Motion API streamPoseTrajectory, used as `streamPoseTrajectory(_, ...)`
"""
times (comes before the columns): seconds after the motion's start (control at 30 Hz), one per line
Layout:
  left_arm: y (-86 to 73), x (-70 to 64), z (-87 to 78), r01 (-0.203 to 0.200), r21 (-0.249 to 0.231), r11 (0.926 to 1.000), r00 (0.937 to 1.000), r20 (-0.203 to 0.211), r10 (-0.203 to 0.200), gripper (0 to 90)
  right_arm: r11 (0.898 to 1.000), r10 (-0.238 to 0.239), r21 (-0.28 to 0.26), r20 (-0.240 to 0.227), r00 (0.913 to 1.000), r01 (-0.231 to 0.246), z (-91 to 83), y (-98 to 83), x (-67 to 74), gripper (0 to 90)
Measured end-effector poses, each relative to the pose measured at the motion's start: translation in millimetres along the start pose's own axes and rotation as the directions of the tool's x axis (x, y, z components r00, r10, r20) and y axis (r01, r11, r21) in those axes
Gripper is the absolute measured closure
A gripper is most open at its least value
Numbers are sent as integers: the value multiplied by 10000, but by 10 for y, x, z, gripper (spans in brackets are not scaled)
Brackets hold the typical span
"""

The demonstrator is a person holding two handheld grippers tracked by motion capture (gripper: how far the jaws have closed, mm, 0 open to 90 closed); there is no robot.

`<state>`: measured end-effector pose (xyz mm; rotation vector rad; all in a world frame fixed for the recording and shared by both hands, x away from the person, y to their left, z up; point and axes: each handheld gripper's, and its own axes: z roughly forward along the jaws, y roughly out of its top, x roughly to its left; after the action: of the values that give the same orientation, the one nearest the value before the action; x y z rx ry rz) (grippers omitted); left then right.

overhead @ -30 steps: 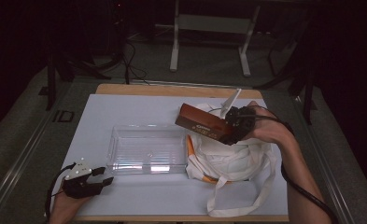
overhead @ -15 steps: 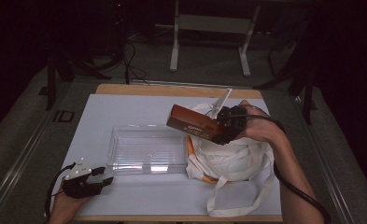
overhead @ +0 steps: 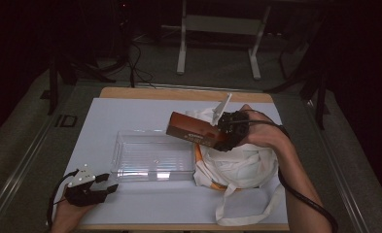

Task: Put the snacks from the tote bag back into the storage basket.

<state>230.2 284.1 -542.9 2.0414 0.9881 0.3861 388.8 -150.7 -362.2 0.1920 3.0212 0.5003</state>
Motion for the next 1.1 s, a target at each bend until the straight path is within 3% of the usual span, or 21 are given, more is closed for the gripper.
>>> streamPoseTrajectory(1.1, 0, -2, -2, -22, 2, 10000, 10000, 28, 22, 430, 9971, -703, 284, -279, 9971, 711, 250, 305, 101, 433)
